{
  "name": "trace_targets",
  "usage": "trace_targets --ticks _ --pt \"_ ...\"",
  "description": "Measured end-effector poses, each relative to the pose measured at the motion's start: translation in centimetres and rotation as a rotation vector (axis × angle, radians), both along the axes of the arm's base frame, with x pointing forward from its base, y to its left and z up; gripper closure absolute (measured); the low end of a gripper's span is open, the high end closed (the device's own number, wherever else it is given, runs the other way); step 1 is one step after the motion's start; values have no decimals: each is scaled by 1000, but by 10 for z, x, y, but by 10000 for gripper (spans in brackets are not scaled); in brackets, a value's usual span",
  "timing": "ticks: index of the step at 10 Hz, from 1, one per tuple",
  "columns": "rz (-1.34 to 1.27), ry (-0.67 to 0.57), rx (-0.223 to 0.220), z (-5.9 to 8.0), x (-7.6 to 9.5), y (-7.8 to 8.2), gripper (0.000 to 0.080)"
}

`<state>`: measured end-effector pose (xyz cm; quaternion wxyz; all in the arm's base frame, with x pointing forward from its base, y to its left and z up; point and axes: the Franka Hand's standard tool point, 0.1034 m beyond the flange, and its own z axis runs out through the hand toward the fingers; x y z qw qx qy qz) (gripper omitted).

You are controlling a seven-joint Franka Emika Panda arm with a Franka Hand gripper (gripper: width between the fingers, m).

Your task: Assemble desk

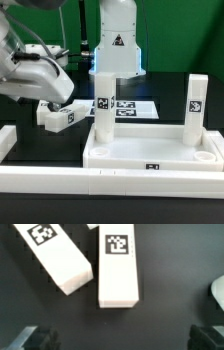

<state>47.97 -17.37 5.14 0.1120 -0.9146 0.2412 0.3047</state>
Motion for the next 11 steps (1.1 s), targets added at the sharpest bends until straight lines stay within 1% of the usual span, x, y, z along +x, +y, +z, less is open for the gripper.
trace_targets --ticks 1,2,3,4,5,6,8,9,11 --pt "8 70 48 3 -3 5 151" --pt "14 117 75 2 -2 4 151" --pt "13 152 93 -1 -4 3 151" --pt "9 228 136 0 -12 5 151" --pt "10 273 153 -6 -11 3 151" --pt "22 278 152 -11 -7 5 151" --pt "33 270 155 -14 -3 10 151" --pt "37 272 159 -16 -3 13 151" --pt "43 284 168 -26 -6 19 151"
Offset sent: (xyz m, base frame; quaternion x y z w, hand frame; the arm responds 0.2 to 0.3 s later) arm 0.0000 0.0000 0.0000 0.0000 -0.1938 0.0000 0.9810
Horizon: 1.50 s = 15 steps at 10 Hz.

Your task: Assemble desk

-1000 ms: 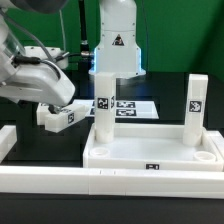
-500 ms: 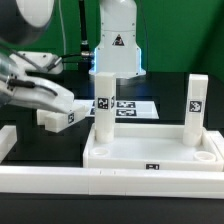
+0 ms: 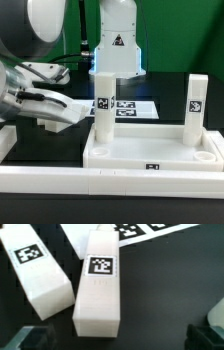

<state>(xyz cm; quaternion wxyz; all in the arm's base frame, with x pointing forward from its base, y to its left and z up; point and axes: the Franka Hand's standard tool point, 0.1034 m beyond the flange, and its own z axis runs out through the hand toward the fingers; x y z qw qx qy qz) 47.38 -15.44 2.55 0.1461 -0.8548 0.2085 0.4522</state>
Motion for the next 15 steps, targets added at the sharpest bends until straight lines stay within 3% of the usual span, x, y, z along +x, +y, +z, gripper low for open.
trace_targets --ticks 2,6,8,9,10,11,12,15 --pt "-16 6 -28 -14 -9 4 151" --pt "-14 7 -35 -19 -13 5 151" --pt "-14 7 -35 -19 -13 6 415" --pt "-14 6 -35 -19 -13 6 415" --pt "-14 5 -36 -19 -13 6 616" --pt "-14 5 -36 -19 -13 5 736" --pt "-15 4 -34 -19 -13 5 780" --pt "-23 1 -38 -18 -13 0 797"
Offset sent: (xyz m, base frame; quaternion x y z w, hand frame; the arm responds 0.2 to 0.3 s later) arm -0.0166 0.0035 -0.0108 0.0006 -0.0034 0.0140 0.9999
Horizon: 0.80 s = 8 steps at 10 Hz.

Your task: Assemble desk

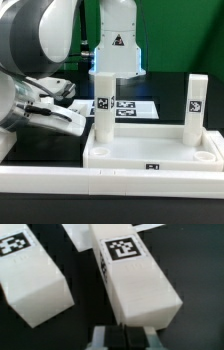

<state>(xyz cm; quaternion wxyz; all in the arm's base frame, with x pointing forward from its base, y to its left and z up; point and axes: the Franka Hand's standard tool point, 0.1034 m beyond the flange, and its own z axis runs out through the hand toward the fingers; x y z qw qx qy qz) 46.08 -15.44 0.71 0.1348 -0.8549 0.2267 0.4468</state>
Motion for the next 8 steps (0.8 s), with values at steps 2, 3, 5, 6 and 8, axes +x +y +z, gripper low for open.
trace_targets --ticks 2,3,5,6,8 --pt "0 1 0 0 0 0 797" --pt "9 -2 5 0 0 1 792" --pt "39 -21 27 2 8 9 635" --pt "42 -22 29 2 9 11 453" --pt "67 -31 27 4 13 16 317"
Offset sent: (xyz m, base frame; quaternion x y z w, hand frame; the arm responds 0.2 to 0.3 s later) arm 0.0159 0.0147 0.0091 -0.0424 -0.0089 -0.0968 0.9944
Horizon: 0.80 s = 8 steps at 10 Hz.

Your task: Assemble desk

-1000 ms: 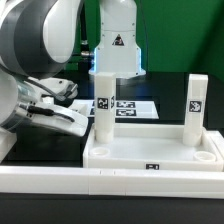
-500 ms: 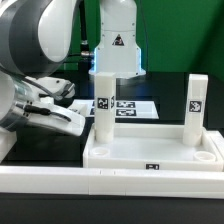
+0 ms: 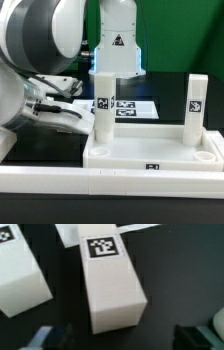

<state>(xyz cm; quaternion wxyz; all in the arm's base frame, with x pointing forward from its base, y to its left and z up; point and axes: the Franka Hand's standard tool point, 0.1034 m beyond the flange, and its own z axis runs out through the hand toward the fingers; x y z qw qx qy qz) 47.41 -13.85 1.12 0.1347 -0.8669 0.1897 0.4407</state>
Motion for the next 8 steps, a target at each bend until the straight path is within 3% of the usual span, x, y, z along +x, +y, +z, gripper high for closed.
trace_targets --ticks 1,2,8 --pt "-1 2 0 -1 -1 0 188" --pt "-3 2 0 -1 -1 -1 161" --pt "-10 28 8 -7 -14 2 151"
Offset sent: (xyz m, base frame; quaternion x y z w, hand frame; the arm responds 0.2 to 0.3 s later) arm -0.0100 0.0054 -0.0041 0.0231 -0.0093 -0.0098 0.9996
